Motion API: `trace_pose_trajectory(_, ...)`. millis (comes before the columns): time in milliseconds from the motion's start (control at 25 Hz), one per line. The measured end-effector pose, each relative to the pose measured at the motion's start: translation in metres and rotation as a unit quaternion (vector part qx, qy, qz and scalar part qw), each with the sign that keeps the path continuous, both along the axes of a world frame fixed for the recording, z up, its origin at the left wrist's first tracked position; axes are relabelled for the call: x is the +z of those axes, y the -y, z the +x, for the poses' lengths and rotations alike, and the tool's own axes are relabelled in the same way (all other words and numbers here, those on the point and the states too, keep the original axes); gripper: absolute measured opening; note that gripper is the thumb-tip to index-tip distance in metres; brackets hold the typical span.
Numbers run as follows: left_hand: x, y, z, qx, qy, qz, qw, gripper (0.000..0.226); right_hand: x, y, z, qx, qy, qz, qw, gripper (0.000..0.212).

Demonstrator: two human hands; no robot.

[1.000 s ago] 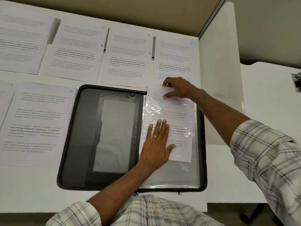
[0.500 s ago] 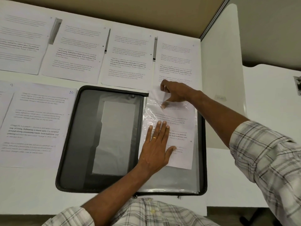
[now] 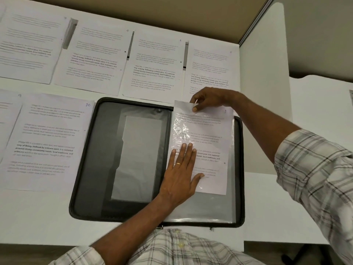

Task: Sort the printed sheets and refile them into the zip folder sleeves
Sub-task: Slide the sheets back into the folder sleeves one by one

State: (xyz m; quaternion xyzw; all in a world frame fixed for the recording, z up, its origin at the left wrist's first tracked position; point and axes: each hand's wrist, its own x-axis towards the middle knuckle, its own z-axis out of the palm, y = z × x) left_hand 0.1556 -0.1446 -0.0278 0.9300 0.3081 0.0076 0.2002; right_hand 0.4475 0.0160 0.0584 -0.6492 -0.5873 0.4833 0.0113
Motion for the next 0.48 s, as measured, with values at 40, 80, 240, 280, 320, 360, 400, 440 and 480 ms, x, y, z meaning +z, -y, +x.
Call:
trace_pose_trajectory(40, 0.000, 0.000, 0.001, 0.002, -0.001, 0.003, 1.000, 0.082, 0.001, 0.000, 0.000, -0.007, 0.001, -0.016, 1.000, 0.022)
trace_pose_trajectory(80, 0.001, 0.000, 0.002, 0.004, -0.002, 0.005, 1.000, 0.081, 0.003, 0.001, -0.001, -0.014, 0.001, -0.034, 0.999, 0.028)
trace_pose_trajectory(240, 0.001, 0.000, 0.002, 0.002, 0.001, 0.009, 1.000, 0.081, 0.010, 0.000, -0.007, -0.015, 0.003, -0.065, 0.998, 0.038)
trace_pose_trajectory(280, 0.001, 0.000, 0.002, 0.000, 0.000, 0.010, 1.000, 0.081, 0.011, -0.001, -0.009, -0.006, 0.014, -0.063, 0.998, 0.038)
trace_pose_trajectory(320, 0.001, -0.001, 0.003, -0.002, -0.001, 0.009, 1.000, 0.081, 0.011, -0.002, -0.011, 0.001, 0.028, -0.062, 0.998, 0.038)
trace_pose_trajectory(360, 0.001, -0.001, 0.004, -0.003, -0.001, 0.006, 1.000, 0.081, 0.009, -0.003, -0.015, 0.008, 0.044, -0.059, 0.997, 0.039)
trace_pose_trajectory(400, 0.001, -0.002, 0.004, -0.004, 0.000, 0.002, 1.000, 0.081, 0.006, -0.004, -0.019, 0.016, 0.059, -0.052, 0.997, 0.039)
trace_pose_trajectory(440, 0.000, -0.002, 0.005, -0.003, 0.001, -0.004, 1.000, 0.081, 0.002, -0.004, -0.022, 0.025, 0.071, -0.041, 0.996, 0.038)
trace_pose_trajectory(480, 0.000, -0.002, 0.006, -0.004, 0.001, -0.009, 1.000, 0.081, -0.002, -0.005, -0.026, 0.037, 0.079, -0.031, 0.996, 0.036)
